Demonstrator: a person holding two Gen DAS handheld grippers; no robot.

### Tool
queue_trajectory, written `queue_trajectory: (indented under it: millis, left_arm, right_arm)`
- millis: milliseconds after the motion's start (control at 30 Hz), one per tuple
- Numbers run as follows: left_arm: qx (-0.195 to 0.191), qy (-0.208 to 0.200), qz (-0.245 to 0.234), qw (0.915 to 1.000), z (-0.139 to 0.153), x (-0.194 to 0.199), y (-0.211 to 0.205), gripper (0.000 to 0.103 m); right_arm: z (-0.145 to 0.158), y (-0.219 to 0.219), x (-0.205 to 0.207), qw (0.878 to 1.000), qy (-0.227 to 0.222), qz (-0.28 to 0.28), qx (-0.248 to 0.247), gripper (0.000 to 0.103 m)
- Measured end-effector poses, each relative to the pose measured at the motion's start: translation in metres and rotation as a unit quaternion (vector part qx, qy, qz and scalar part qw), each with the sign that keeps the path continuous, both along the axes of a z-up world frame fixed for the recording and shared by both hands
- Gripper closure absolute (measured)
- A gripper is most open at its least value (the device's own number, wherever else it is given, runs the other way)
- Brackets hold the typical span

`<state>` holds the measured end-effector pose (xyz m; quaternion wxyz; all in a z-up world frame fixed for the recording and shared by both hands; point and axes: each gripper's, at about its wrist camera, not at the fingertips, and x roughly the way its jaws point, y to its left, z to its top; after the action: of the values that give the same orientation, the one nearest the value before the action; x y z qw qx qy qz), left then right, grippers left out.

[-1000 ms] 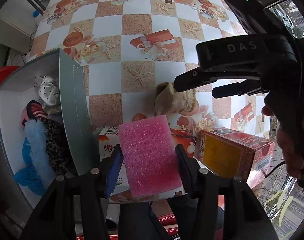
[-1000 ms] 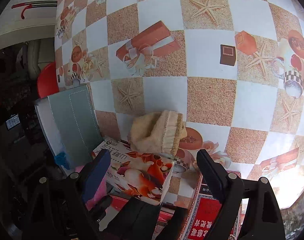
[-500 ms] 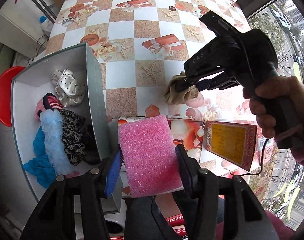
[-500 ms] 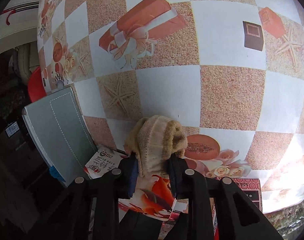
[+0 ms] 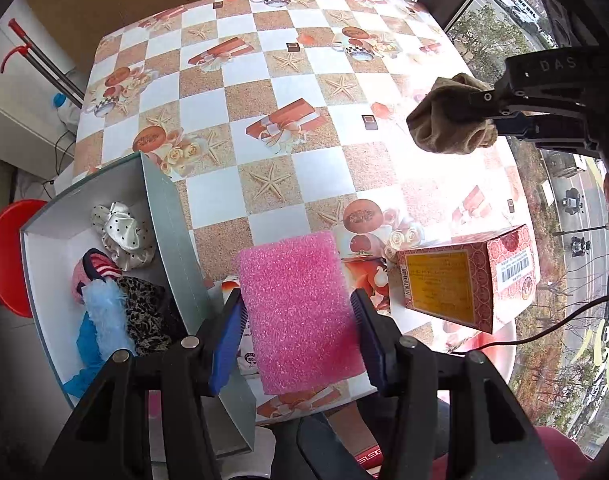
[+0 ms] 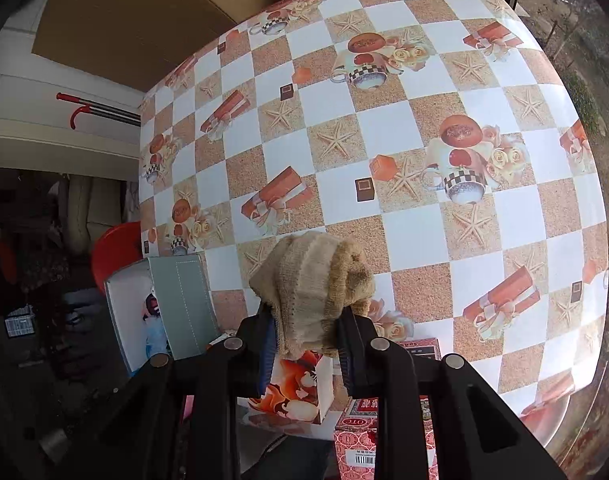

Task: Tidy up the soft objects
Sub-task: 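Carry the pink sponge with left while right carries the beige cuff to the box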

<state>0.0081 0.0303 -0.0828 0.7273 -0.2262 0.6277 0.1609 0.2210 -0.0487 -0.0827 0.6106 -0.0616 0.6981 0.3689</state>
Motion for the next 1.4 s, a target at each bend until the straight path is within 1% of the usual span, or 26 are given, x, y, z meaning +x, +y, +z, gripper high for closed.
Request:
queue_trajectory:
  millis: [67,167,267,333,467,633,733,967,1167,1400]
  left_arm:
    - [0.006,-0.009,-0.006,0.9999,0.005,-0.004,-0.001,0.046]
    - [0.017,-0.018,-0.013,0.9996,0.013,-0.013,0.0,0.046]
    - [0.03,-0.027,-0.011,0.9991,0.02,-0.026,0.005,0.046]
    - [0.04,-0.032,-0.006,0.9987,0.025,-0.038,0.01,0.046]
    - [0.062,-0.033,0.008,0.9975,0.029,-0.062,0.021,0.046]
    - [0.075,-0.03,0.034,0.9961,0.028,-0.092,0.033,0.046]
    - [0.079,-0.028,0.048,0.9953,0.025,-0.108,0.038,0.046]
    - [0.069,-0.028,0.081,0.9939,0.02,-0.134,0.043,0.046]
    - [0.067,-0.032,0.094,0.9928,0.02,-0.144,0.046,0.046]
    - [0.064,-0.036,0.1,0.9922,0.02,-0.148,0.051,0.046]
  right_arm:
    - [0.015,-0.007,-0.011,1.0,-0.014,-0.006,0.011,0.075]
    - [0.027,-0.015,-0.037,0.999,-0.028,-0.005,0.024,0.075]
    - [0.038,-0.017,-0.066,0.998,-0.058,0.009,0.024,0.075]
    - [0.044,-0.019,-0.085,0.997,-0.069,0.019,0.029,0.075]
    - [0.047,-0.013,-0.12,0.996,-0.073,0.036,0.039,0.075]
    - [0.041,-0.005,-0.153,0.996,-0.061,0.053,0.037,0.075]
    - [0.041,0.0,-0.165,0.995,-0.065,0.068,0.034,0.075]
    - [0.043,0.016,-0.189,0.992,-0.069,0.103,0.029,0.075]
    - [0.044,0.026,-0.205,0.988,-0.076,0.129,0.026,0.075]
    - [0.045,0.03,-0.208,0.988,-0.079,0.132,0.023,0.075]
